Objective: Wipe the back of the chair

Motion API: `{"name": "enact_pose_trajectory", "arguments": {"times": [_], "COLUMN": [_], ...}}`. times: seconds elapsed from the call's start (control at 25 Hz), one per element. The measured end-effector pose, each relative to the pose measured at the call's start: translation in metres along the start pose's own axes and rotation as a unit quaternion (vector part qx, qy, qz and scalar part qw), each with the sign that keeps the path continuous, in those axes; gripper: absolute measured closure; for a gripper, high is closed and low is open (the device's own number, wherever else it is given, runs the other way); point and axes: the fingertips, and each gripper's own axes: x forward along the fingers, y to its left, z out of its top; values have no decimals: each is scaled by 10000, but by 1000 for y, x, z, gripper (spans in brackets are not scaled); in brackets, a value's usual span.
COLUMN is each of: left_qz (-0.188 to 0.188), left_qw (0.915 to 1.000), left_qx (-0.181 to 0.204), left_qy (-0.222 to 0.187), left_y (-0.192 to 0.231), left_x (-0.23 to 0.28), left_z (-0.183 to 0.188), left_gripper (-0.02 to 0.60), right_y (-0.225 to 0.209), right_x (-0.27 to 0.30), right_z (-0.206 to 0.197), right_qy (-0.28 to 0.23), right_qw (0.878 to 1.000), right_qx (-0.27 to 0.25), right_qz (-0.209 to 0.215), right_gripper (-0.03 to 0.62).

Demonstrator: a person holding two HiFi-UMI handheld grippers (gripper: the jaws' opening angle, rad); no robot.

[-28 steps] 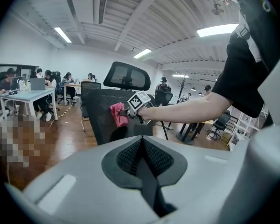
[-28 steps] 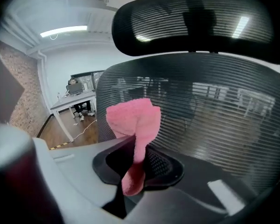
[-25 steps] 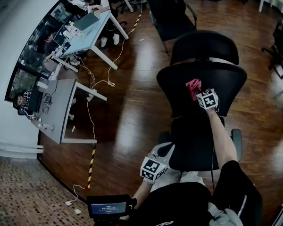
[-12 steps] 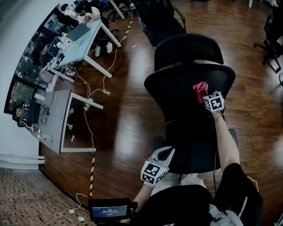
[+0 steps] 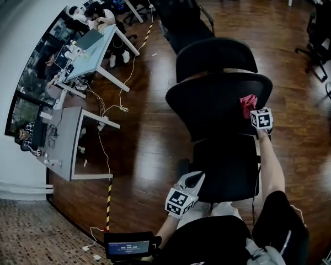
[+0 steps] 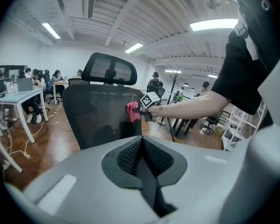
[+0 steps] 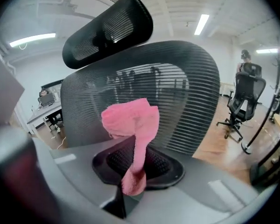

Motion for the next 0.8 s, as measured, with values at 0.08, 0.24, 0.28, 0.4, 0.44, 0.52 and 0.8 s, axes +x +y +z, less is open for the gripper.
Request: {"name": "enact_pose_trajectory", "arguments": {"times": [0.08, 0.24, 0.28, 0.4, 0.44, 0.52, 0.8], "left_qz": [-8, 17, 45, 113, 121, 115, 49], "left_qw": [10000, 10000, 10000, 9999, 9999, 9999, 9998], "left_qx": [7, -16, -11, -17, -30, -65, -150], "left_qy": [19, 14, -5, -63, -66, -39, 75], "left_y": [-2, 3, 6, 11, 11, 11, 15], "left_x": [-3, -8, -10, -16, -18, -21, -32], "left_z": [-1, -5, -4, -1, -1, -4, -13], "left_gripper": [588, 588, 588, 588, 588, 588, 588], "right_y": [-11, -29, -34, -52, -59, -68, -43], "right_x": [-6, -9, -10, -19, -23, -27, -14], "right_z": [-4, -13, -13, -17, -21, -32, -47], "right_qy": [-26, -31, -46, -21, 12, 96, 383], "right_qw": [9998, 9979, 9969, 9903, 9873, 9820, 9829], "right_qx": [116, 337, 395, 639, 718, 841, 745], "right_qz": [-182, -556, -677, -1230, -1415, -1686, -1638], "right_gripper": [543, 543, 543, 545, 545, 546, 549]}}
